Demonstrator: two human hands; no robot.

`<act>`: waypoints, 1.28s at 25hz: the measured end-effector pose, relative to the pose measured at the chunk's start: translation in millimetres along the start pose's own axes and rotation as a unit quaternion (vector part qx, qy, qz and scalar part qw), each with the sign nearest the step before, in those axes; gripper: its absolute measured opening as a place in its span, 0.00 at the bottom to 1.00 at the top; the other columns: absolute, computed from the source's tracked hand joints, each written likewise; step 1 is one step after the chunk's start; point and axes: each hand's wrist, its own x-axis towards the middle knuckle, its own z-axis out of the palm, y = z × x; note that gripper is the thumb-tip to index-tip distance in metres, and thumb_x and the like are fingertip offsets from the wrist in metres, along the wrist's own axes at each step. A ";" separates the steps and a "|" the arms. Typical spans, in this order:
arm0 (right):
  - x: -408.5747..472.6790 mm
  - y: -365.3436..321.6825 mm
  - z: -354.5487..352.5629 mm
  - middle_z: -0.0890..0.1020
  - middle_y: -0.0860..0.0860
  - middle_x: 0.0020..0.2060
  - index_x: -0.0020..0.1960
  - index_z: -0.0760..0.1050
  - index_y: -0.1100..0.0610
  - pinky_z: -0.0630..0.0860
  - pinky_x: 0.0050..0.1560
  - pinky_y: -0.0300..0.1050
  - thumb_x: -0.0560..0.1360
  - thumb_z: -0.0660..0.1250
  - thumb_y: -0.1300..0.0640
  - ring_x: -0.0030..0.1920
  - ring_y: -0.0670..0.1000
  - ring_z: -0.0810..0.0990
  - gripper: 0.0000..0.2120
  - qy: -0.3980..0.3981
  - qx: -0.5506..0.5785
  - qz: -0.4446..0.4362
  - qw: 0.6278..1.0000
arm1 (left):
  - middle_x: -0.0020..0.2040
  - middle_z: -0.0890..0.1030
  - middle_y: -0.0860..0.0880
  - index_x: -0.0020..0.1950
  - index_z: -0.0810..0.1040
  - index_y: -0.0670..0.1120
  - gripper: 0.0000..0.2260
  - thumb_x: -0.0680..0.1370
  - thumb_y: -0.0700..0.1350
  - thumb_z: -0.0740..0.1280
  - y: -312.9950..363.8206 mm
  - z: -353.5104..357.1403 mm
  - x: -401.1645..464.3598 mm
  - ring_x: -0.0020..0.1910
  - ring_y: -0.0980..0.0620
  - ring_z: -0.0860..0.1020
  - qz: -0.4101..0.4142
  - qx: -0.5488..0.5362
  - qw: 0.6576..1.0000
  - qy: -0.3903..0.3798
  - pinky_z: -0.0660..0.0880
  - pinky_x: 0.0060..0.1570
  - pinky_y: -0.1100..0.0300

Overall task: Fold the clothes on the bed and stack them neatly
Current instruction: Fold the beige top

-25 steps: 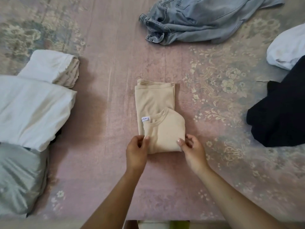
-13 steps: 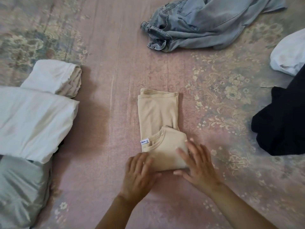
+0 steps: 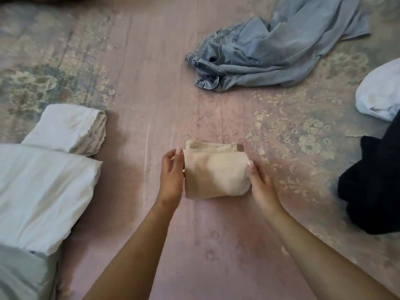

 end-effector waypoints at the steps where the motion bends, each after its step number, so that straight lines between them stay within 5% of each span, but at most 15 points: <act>1: 4.1 -2.1 8.8 0.82 0.54 0.50 0.60 0.78 0.60 0.75 0.49 0.47 0.83 0.65 0.53 0.51 0.51 0.80 0.12 -0.002 -0.024 0.013 1.000 | 0.50 0.79 0.45 0.59 0.75 0.41 0.16 0.86 0.53 0.58 3.3 5.9 6.9 0.47 0.50 0.77 -0.022 0.020 0.999 0.011 0.74 0.47 0.55; 5: 6.9 0.6 29.3 0.82 0.54 0.44 0.51 0.78 0.59 0.73 0.45 0.48 0.82 0.67 0.53 0.45 0.51 0.79 0.09 0.061 -0.045 -0.013 0.997 | 0.39 0.75 0.46 0.46 0.75 0.39 0.17 0.85 0.52 0.60 -18.0 21.1 -3.2 0.39 0.49 0.73 -0.001 0.160 0.986 0.054 0.68 0.38 0.54; 8: 10.4 -3.3 36.3 0.80 0.56 0.40 0.49 0.76 0.60 0.70 0.42 0.48 0.83 0.64 0.57 0.41 0.51 0.76 0.07 0.098 -0.053 -0.045 0.993 | 0.40 0.79 0.46 0.47 0.73 0.44 0.14 0.85 0.52 0.58 -15.8 26.1 1.4 0.40 0.48 0.77 0.060 0.169 0.978 0.110 0.73 0.41 0.52; 11: 11.8 1.6 37.7 0.78 0.59 0.43 0.44 0.76 0.58 0.70 0.45 0.51 0.83 0.64 0.58 0.45 0.57 0.77 0.10 0.126 -0.137 -0.009 0.983 | 0.43 0.80 0.43 0.49 0.75 0.40 0.15 0.86 0.49 0.58 -20.5 26.3 -1.2 0.42 0.41 0.78 0.054 0.325 0.936 0.128 0.75 0.43 0.46; 15: 27.7 -14.0 38.0 0.81 0.60 0.50 0.54 0.79 0.64 0.72 0.50 0.50 0.83 0.65 0.54 0.50 0.57 0.78 0.12 0.181 -0.089 -0.005 0.979 | 0.41 0.79 0.42 0.44 0.77 0.37 0.14 0.84 0.44 0.61 -10.9 27.3 6.0 0.39 0.41 0.77 0.146 0.301 0.924 0.187 0.76 0.39 0.45; 19: 52.2 -21.3 40.7 0.83 0.64 0.50 0.53 0.79 0.68 0.71 0.50 0.52 0.84 0.62 0.56 0.52 0.63 0.80 0.15 0.128 -0.165 0.034 0.977 | 0.42 0.80 0.45 0.48 0.72 0.42 0.16 0.86 0.53 0.54 -0.5 29.8 32.5 0.43 0.42 0.79 0.047 0.288 0.949 0.116 0.74 0.44 0.50; 23: 50.6 -15.6 36.6 0.81 0.64 0.59 0.61 0.78 0.68 0.72 0.57 0.53 0.84 0.60 0.59 0.59 0.63 0.79 0.14 0.150 -0.196 0.024 0.969 | 0.52 0.80 0.41 0.58 0.72 0.41 0.18 0.86 0.55 0.53 -9.5 23.4 25.0 0.49 0.38 0.79 0.018 0.399 0.910 0.109 0.75 0.50 0.44; 26: 35.5 -12.4 41.7 0.79 0.63 0.60 0.64 0.73 0.69 0.72 0.58 0.53 0.81 0.66 0.58 0.59 0.61 0.77 0.16 0.158 -0.180 0.000 0.971 | 0.62 0.77 0.40 0.68 0.70 0.37 0.21 0.84 0.52 0.61 -10.7 19.4 16.9 0.56 0.39 0.78 0.045 0.345 0.928 0.136 0.77 0.51 0.42; 28: 25.6 -12.0 47.8 0.79 0.64 0.60 0.65 0.72 0.68 0.73 0.57 0.51 0.78 0.71 0.57 0.58 0.59 0.79 0.21 0.138 -0.128 0.050 0.981 | 0.63 0.75 0.39 0.70 0.68 0.34 0.25 0.82 0.51 0.67 -7.3 21.9 9.2 0.59 0.39 0.77 -0.010 0.258 0.958 0.126 0.76 0.54 0.44; 32: 29.9 -25.2 46.5 0.82 0.57 0.58 0.66 0.74 0.61 0.78 0.55 0.50 0.74 0.77 0.54 0.58 0.58 0.81 0.25 0.089 -0.043 0.211 0.973 | 0.53 0.82 0.39 0.57 0.77 0.34 0.19 0.76 0.47 0.75 3.0 20.5 14.8 0.53 0.40 0.81 -0.169 0.087 0.980 0.063 0.78 0.53 0.51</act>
